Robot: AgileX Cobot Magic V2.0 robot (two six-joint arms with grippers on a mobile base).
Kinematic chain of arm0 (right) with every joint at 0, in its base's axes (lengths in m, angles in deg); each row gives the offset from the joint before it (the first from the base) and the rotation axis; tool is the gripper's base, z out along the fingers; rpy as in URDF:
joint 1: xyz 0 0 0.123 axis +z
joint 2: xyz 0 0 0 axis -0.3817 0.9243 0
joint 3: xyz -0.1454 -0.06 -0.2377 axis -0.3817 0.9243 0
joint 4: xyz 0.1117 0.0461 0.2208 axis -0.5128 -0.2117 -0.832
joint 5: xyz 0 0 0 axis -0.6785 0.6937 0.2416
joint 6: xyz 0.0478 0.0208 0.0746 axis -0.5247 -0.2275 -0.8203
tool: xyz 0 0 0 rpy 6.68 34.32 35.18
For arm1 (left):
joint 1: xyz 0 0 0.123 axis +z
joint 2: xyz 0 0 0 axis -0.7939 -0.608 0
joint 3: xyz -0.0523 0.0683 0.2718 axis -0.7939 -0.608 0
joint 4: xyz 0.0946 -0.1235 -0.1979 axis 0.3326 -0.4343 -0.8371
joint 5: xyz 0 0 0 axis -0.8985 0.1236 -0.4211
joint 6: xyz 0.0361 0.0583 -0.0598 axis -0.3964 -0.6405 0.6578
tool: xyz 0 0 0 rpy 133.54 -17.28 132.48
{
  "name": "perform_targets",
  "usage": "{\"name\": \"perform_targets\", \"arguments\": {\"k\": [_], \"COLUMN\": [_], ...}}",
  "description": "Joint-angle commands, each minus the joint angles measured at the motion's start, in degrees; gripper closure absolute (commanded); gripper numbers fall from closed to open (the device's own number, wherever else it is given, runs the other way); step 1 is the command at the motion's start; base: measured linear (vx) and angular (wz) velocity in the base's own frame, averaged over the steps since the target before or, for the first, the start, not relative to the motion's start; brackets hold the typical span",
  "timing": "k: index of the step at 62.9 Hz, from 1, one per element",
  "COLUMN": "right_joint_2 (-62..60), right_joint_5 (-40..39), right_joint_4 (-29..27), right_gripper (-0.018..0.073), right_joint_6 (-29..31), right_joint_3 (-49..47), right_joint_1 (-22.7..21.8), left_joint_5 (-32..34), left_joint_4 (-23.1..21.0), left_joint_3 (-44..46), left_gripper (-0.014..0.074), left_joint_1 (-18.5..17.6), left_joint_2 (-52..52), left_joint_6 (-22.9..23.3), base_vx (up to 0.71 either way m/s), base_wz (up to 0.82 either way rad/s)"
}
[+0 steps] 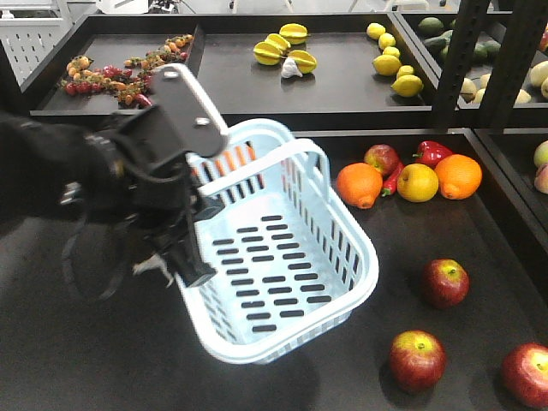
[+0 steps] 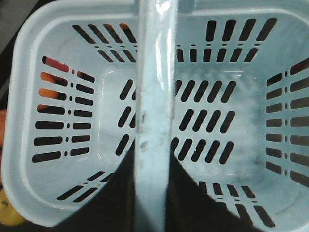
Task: Pick three apples into basket with both arms
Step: 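Lower the light-blue basket onto the table with the left gripper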
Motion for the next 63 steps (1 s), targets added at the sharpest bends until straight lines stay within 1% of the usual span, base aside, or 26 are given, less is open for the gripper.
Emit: {"name": "perform_targets", "arguments": {"k": [1, 7, 17, 25, 40, 48, 56, 63], "right_joint_2": [-0.66, -0.66, -0.66, -0.66, -0.66, -0.66, -0.66, -0.66], "right_joint_5": [-4.26, -4.26, -4.26, -4.26, -4.26, -4.26, -4.26, -4.26], "right_joint_4": [0.59, 0.59, 0.59, 0.59, 0.59, 0.59, 0.59, 0.59], "right_gripper": [0.0561, 0.0561, 0.0561, 0.0561, 0.0561, 0.0561, 0.0561, 0.0561], "right_joint_6": [0.51, 0.51, 0.51, 0.51, 0.51, 0.51, 0.51, 0.51], "right_joint_3": [0.83, 0.83, 0.83, 0.83, 0.83, 0.83, 0.83, 0.83], "right_joint_1": [-0.1, -0.1, -0.1, -0.1, -0.1, -0.1, -0.1, -0.1], "left_joint_5": [4.92, 4.34, 0.94, 0.44, 1.04, 2.43, 2.2, 2.0], "left_joint_4": [-0.34, -0.32, -0.29, 0.31, 0.31, 0.31, 0.31, 0.31], "left_joint_3": [6.14, 9.24, 13.12, 14.14, 14.14, 14.14, 14.14, 14.14], "left_gripper": [0.0603, 0.0603, 0.0603, 0.0603, 0.0603, 0.0596, 0.0559, 0.0491], "left_joint_1": [-0.13, -0.13, -0.13, -0.13, -0.13, -0.13, -0.13, -0.13], "left_joint_2": [-3.89, -8.03, -14.21, -17.19, -19.48, -19.63, -19.63, -19.63], "left_joint_6": [-6.11, -8.97, -10.49, -11.97, -12.18, -11.88, -11.7, -11.64], "base_vx": [0.0, 0.0, 0.0, 0.0, 0.0, 0.0, 0.0, 0.0], "base_wz": [0.0, 0.0, 0.0, 0.0, 0.0, 0.0, 0.0, 0.0]}}
